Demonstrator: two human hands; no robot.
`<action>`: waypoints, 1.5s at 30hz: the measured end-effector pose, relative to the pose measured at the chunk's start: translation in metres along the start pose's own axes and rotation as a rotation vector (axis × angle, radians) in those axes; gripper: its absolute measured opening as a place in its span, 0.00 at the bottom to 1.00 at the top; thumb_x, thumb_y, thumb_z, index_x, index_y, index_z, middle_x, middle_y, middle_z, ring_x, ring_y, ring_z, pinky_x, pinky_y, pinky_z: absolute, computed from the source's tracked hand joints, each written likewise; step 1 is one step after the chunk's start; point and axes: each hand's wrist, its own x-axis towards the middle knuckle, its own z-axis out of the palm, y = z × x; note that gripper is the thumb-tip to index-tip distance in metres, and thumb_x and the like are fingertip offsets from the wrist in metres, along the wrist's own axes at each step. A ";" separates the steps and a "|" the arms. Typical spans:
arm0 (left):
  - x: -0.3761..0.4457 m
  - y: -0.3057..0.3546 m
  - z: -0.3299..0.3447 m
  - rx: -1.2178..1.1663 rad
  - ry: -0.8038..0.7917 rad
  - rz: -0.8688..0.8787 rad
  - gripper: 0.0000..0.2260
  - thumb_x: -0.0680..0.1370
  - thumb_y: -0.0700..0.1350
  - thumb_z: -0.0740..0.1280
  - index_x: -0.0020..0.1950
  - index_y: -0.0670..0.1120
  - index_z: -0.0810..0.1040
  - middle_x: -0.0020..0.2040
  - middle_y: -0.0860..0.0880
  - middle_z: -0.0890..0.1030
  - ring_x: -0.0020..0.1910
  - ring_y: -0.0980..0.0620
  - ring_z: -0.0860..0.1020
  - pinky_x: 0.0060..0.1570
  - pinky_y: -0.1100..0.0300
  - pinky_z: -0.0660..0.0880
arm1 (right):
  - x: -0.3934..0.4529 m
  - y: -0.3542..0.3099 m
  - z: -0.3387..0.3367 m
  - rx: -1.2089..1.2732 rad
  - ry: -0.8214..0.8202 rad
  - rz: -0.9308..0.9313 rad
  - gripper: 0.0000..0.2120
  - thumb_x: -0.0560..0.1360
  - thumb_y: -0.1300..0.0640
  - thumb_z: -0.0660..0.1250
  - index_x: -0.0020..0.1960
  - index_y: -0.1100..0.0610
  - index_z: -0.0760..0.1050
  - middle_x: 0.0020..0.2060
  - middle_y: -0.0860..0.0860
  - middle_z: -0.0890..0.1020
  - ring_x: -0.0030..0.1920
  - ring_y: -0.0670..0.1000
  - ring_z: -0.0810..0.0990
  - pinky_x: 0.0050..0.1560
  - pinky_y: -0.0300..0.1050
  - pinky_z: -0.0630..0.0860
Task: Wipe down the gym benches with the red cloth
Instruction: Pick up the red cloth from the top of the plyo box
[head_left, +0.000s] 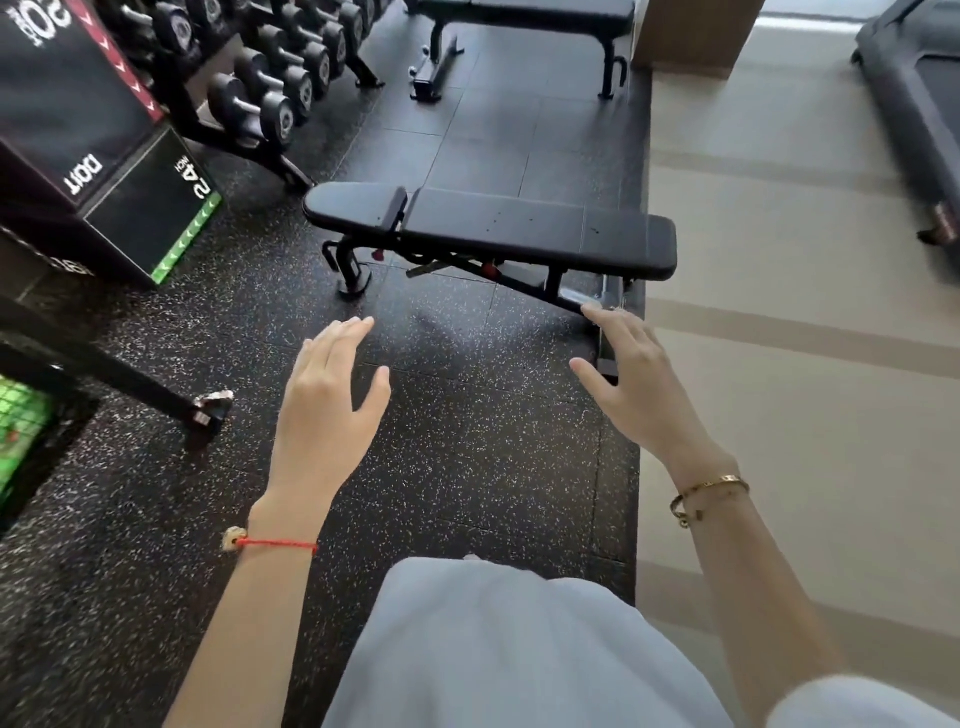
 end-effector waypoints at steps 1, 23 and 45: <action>-0.002 0.001 0.002 -0.011 0.003 -0.012 0.22 0.80 0.45 0.64 0.74 0.45 0.68 0.73 0.46 0.71 0.75 0.50 0.64 0.75 0.45 0.61 | 0.001 0.001 0.000 0.002 -0.007 -0.002 0.26 0.77 0.53 0.66 0.72 0.56 0.65 0.67 0.51 0.72 0.71 0.51 0.65 0.73 0.47 0.61; 0.055 -0.069 0.011 0.018 0.122 -0.282 0.20 0.81 0.45 0.64 0.73 0.46 0.69 0.72 0.47 0.72 0.73 0.51 0.66 0.75 0.57 0.60 | 0.145 -0.021 0.088 0.024 -0.308 -0.134 0.25 0.78 0.52 0.64 0.73 0.55 0.63 0.69 0.50 0.70 0.73 0.51 0.62 0.73 0.53 0.60; 0.313 -0.335 -0.111 0.096 0.285 -0.479 0.20 0.80 0.47 0.63 0.72 0.47 0.69 0.70 0.49 0.73 0.71 0.52 0.68 0.73 0.57 0.64 | 0.515 -0.234 0.285 0.033 -0.429 -0.405 0.22 0.78 0.52 0.64 0.71 0.55 0.66 0.67 0.51 0.73 0.73 0.53 0.63 0.74 0.50 0.58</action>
